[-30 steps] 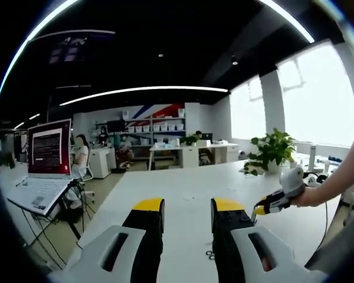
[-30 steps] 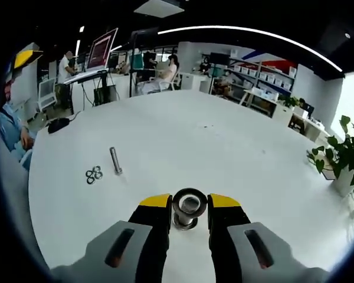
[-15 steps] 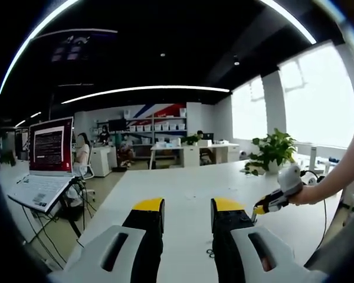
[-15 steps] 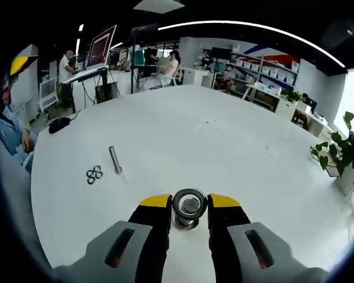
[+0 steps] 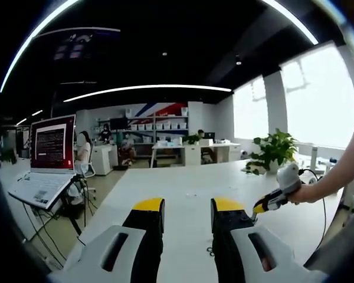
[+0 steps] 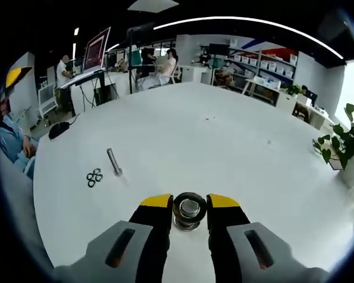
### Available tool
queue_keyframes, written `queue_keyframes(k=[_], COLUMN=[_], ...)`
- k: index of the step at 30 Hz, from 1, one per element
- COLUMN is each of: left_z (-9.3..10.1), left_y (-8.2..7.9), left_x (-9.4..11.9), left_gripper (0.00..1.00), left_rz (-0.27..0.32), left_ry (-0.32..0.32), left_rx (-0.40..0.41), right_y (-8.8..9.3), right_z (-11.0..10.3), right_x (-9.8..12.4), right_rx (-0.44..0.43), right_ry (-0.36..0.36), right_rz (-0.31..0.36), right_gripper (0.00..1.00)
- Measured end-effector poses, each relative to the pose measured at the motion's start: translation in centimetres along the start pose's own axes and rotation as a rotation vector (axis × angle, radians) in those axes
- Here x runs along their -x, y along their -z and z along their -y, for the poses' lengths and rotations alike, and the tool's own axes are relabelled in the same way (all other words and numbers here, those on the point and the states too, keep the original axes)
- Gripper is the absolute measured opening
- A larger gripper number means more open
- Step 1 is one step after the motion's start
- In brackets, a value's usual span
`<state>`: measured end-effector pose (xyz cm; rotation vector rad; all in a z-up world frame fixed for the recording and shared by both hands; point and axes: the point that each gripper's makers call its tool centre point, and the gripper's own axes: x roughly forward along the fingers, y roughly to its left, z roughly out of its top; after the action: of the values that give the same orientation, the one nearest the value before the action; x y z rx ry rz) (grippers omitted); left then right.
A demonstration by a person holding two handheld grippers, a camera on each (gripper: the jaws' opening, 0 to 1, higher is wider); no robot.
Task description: Place the washer onto the threaded stud by aligning its center hole with the stud, sliding it down to the base, and recovering from edge contact or off-axis alignment until the washer reaches the visible bottom stop.
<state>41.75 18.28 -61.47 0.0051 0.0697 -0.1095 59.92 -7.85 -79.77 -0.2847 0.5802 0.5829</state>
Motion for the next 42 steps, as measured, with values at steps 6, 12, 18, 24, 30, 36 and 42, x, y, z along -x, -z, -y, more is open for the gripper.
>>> queue_keyframes(k=[6, 12, 18, 24, 30, 36, 42], left_z=[0.1, 0.1, 0.2, 0.0, -0.1, -0.3, -0.3], left_y=[0.0, 0.1, 0.0, 0.1, 0.3, 0.4, 0.5], left_x=[0.0, -0.1, -0.2, -0.2, -0.1, -0.1, -0.4], left_gripper=[0.29, 0.29, 0.29, 0.29, 0.29, 0.29, 0.29], left_rz=[0.0, -0.001, 0.002, -0.003, -0.008, -0.01, -0.011], left_ry=[0.0, 0.0, 0.002, -0.003, -0.007, -0.01, -0.004], left_rx=[0.001, 0.002, 0.001, -0.002, -0.003, 0.0, 0.004], right_y=[-0.5, -0.6, -0.3, -0.1, 0.1, -0.2, -0.1], right_z=[-0.2, -0.8, -1.1, -1.3, -1.2, -1.2, -1.2], right_x=[0.6, 1.0, 0.9, 0.4, 0.0, -0.2, 0.0], right_rx=[0.035, 0.031, 0.028, 0.026, 0.033, 0.035, 0.029], right_ry=[0.009, -0.008, -0.021, -0.033, -0.033, -0.029, -0.022], right_rz=[0.03, 0.037, 0.034, 0.025, 0.013, 0.02, 0.023], right_gripper=[0.29, 0.29, 0.28, 0.28, 0.28, 0.29, 0.29])
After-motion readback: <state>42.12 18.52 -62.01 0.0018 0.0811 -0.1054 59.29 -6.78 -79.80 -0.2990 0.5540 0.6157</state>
